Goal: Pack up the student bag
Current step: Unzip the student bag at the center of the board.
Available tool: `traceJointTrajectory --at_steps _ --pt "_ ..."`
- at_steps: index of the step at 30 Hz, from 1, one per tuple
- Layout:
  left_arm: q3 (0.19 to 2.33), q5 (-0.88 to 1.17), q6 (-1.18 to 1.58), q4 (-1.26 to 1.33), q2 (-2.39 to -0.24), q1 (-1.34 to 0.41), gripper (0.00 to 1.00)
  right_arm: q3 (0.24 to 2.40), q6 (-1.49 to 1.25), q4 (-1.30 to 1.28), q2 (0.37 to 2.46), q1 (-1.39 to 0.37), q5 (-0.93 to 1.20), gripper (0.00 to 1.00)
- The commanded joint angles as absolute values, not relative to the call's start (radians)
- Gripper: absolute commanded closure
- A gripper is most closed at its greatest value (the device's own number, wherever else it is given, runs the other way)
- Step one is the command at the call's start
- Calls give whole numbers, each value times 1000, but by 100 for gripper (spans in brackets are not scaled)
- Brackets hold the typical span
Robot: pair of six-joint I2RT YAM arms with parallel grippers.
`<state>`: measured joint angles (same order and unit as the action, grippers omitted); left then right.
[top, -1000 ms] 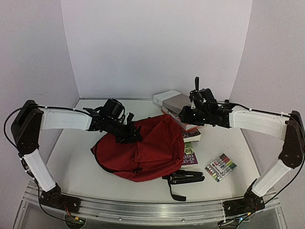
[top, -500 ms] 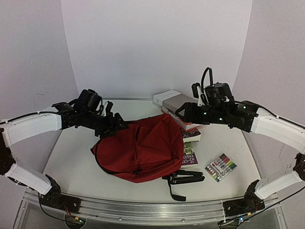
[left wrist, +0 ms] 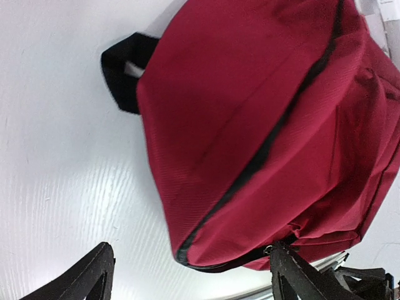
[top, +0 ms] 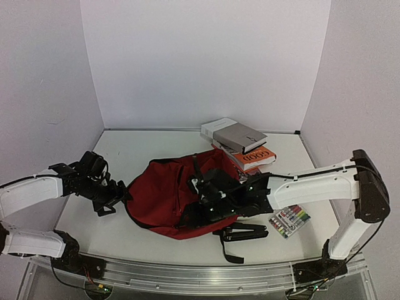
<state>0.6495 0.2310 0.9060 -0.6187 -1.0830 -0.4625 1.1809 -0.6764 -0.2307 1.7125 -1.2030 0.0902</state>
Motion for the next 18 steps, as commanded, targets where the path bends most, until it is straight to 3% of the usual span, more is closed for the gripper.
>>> traceJointTrajectory --at_steps 1,6,18 --pt "560 256 979 -534 -1011 -458 16 1239 -732 -189 1793 -1228 67 50" --pt "496 303 1009 -432 -1000 -457 21 1250 -780 -188 1859 -1232 43 56" --pt "470 334 1008 -357 -1060 -457 33 1276 -834 -169 1922 -1232 -38 58"
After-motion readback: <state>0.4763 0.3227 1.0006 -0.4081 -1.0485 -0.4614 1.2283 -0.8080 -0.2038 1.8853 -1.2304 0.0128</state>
